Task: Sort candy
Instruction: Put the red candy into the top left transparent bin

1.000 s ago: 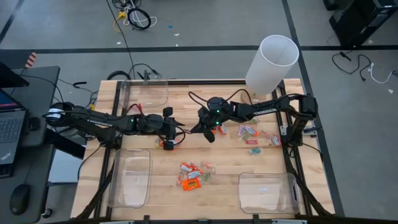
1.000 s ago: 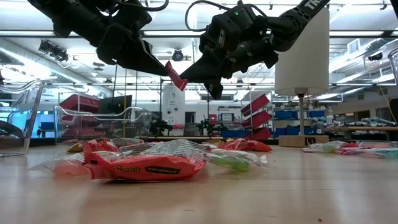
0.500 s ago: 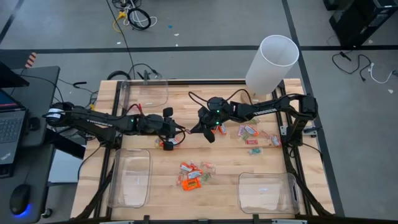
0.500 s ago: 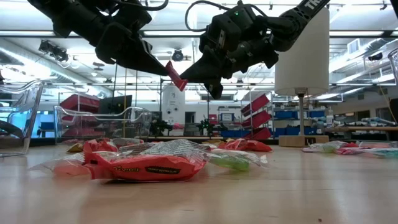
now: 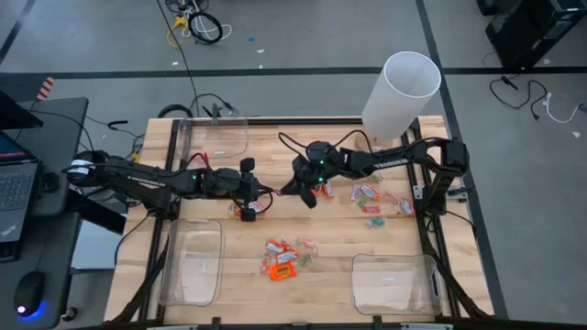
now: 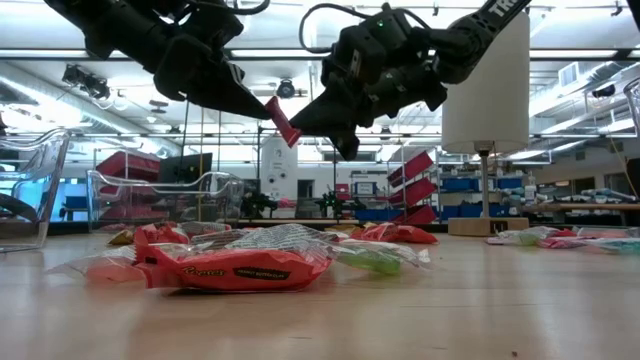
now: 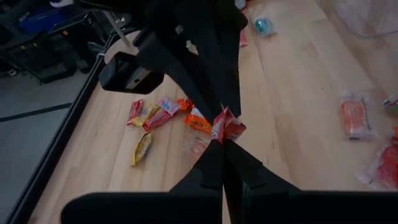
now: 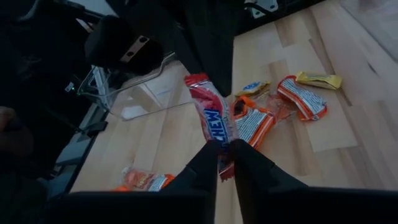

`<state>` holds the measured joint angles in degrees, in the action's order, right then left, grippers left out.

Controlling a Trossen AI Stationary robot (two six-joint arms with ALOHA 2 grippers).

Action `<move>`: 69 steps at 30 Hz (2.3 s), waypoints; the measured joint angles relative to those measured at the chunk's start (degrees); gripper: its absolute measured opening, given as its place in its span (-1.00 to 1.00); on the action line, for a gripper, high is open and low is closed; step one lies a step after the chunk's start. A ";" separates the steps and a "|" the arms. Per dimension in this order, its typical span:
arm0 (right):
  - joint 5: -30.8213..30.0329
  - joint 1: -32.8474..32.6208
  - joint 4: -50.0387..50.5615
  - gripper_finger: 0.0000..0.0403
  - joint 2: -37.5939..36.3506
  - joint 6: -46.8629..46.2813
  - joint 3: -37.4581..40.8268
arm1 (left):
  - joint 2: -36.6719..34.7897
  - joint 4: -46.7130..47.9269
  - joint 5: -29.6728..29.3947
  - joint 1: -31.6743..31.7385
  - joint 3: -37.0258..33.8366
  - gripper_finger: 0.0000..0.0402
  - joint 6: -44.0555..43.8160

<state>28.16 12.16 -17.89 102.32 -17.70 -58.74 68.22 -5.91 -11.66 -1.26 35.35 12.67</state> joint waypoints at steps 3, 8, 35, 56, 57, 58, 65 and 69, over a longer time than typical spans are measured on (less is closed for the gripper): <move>0.01 0.50 0.79 -0.65 0.00 -0.31 -0.01 | -0.42 0.45 -0.63 0.02 0.04 -0.99 -0.72; 0.02 1.28 2.43 -0.55 0.00 -0.41 -0.02 | -2.21 2.42 -0.72 0.02 0.04 -1.00 -1.31; -12.63 -0.58 13.41 -0.55 -3.15 6.28 -0.04 | -18.12 43.97 -21.51 2.65 12.32 -1.00 -21.13; -15.87 -1.66 15.01 -0.55 -3.15 7.73 -0.02 | -23.73 60.69 -21.33 18.62 14.05 -1.00 -31.54; -16.30 -1.66 15.01 -0.55 -3.15 7.83 -0.02 | -23.71 61.14 -21.33 19.42 14.05 -1.00 -31.54; -16.54 -1.66 15.01 -0.55 -3.15 7.86 -0.02 | -23.71 61.80 -21.29 20.23 14.05 -1.00 -31.54; -16.76 -1.66 14.99 -0.55 -3.15 8.47 0.00 | -23.71 65.01 -21.28 26.16 14.05 -1.00 -31.56; -16.76 -1.66 14.99 -0.55 -3.15 8.47 0.00 | -23.69 66.62 -21.29 29.38 14.05 -1.00 -31.57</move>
<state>11.40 10.50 -2.90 99.18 -9.23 -58.74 44.53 60.71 -32.95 28.12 49.40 -18.90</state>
